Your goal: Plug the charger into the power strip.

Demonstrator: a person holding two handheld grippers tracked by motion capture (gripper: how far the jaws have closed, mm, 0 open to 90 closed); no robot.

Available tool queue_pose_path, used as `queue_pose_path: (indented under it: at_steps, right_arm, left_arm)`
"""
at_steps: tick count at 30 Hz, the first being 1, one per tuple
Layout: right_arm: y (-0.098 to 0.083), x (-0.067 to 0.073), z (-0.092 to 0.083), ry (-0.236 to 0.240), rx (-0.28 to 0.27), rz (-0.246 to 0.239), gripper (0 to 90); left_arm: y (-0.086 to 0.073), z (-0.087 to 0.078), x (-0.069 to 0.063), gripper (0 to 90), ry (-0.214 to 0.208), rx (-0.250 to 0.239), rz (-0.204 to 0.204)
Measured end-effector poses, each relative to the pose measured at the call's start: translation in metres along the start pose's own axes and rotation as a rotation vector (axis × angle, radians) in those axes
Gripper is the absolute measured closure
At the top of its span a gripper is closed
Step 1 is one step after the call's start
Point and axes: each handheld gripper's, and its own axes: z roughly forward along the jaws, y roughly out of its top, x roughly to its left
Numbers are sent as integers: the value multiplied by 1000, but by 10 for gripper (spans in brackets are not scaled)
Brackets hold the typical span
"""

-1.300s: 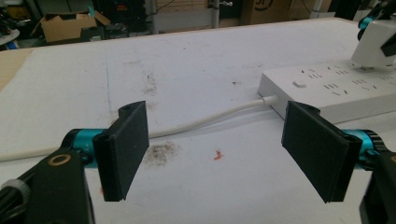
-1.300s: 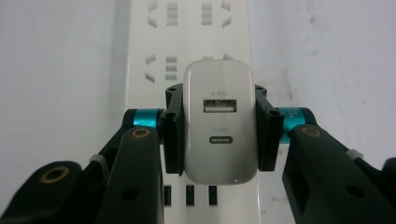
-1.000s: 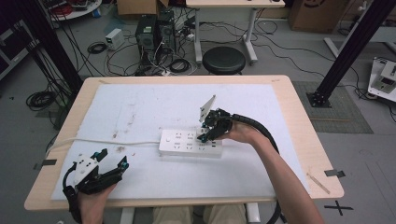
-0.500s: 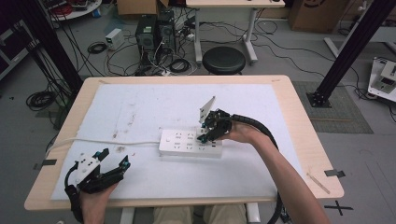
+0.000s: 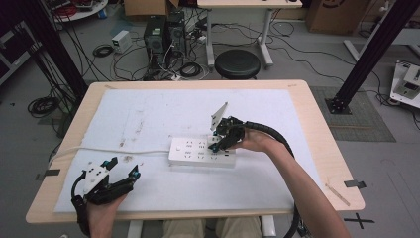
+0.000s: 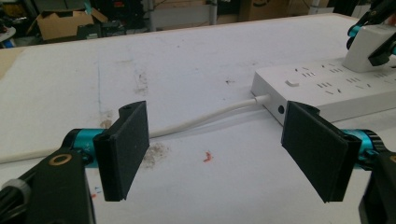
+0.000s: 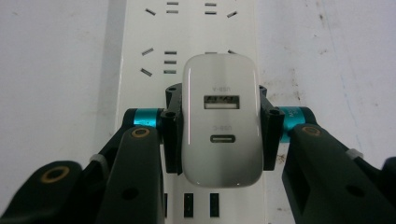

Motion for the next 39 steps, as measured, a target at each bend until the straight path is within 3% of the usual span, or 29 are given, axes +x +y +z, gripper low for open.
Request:
queue_pose_path:
  at_steps: [6, 9, 11, 21, 22, 23, 24, 26, 28, 31, 33, 35, 39]
  right_arm:
    - [-2, -3, 1, 17, -7, 17, 637]
    - [-2, -4, 2, 18, -20, 2, 637]
    - [-1, -3, 1, 16, 4, 19, 634]
    - [1, -3, 1, 20, 20, 18, 626]
    - [2, -2, 1, 14, 34, 8, 598]
    - [1, -2, 2, 9, 41, 13, 478]
    - [0, -3, 1, 17, 40, 28, 436]
    - [-2, -3, -2, -1, 11, 61, 288]
    - [-4, -2, -7, -9, -21, 66, 218]
    - [-3, 2, -12, -21, -50, 65, 214]
    - [-5, 8, -19, -58, -74, 73, 214]
    - [-8, 10, -23, -77, -84, 108, 214]
    - [-19, 18, -34, -139, -167, 183, 214]
  left_arm:
    - [-2, 1, 4, 237, 5, 4, -13]
    - [-1, 2, 4, 239, 3, 8, -9]
    - [-1, 4, 3, 240, -1, 9, -7]
    - [0, 7, 1, 243, -12, 8, 2]
    - [0, 6, 1, 243, -6, 6, 8]
    - [-1, 5, 2, 245, -5, 3, 7]
    - [-1, 5, 2, 247, -6, 3, 8]
    - [0, 4, 4, 247, -2, -4, 3]
    - [0, 3, 5, 247, -1, -4, 5]
    - [1, 5, 6, 246, 1, -5, 2]
    - [0, 5, 6, 246, -1, -3, 2]
    - [0, 6, 6, 246, -1, -1, 5]
    - [1, 6, 8, 247, 3, 2, 10]
